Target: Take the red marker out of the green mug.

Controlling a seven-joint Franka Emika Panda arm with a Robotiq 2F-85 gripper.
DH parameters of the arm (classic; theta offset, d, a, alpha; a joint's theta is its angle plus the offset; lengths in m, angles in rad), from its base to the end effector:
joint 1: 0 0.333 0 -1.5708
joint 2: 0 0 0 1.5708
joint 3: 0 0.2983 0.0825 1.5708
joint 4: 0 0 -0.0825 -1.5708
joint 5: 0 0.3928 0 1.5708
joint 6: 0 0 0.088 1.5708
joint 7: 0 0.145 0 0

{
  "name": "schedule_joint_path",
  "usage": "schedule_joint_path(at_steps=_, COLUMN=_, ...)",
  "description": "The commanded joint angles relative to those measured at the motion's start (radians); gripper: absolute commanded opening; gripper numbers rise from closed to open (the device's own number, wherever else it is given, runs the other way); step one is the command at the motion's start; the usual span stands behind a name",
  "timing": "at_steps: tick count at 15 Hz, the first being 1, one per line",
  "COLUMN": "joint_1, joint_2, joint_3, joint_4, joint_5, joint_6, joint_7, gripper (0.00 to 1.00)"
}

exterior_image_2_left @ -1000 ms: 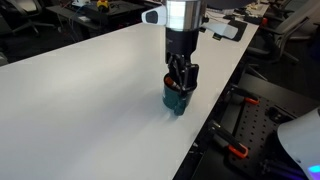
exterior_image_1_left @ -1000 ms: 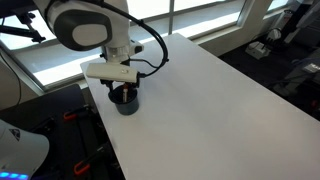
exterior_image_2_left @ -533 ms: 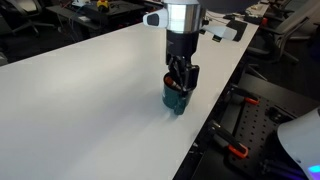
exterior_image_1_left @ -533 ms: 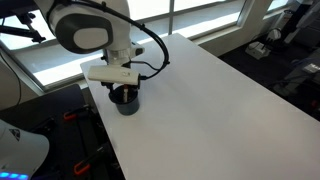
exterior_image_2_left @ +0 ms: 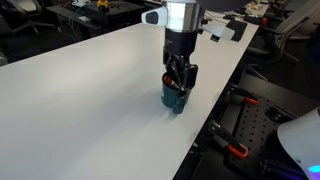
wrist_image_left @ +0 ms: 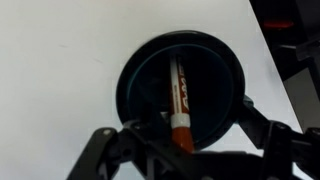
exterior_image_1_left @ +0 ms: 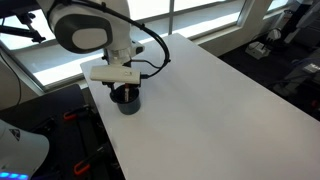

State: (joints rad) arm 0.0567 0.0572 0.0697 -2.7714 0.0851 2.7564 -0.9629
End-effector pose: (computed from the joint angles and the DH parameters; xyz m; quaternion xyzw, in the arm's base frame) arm 0.3733 0.0459 0.1268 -0.8747 -0.4831 0.0262 0.0298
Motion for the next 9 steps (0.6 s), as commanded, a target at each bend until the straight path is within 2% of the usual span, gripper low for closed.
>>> schedule_joint_path(at_steps=1, joint_1=-0.013, joint_2=-0.007, joint_3=0.019, joint_4=-0.004, joint_5=0.041, joint_6=0.029, joint_7=-0.049, gripper=0.88)
schedule_joint_path(at_steps=9, joint_1=-0.016, joint_2=-0.018, joint_3=0.029, joint_4=-0.006, joint_5=0.174, joint_6=0.033, joint_7=-0.185, gripper=0.88)
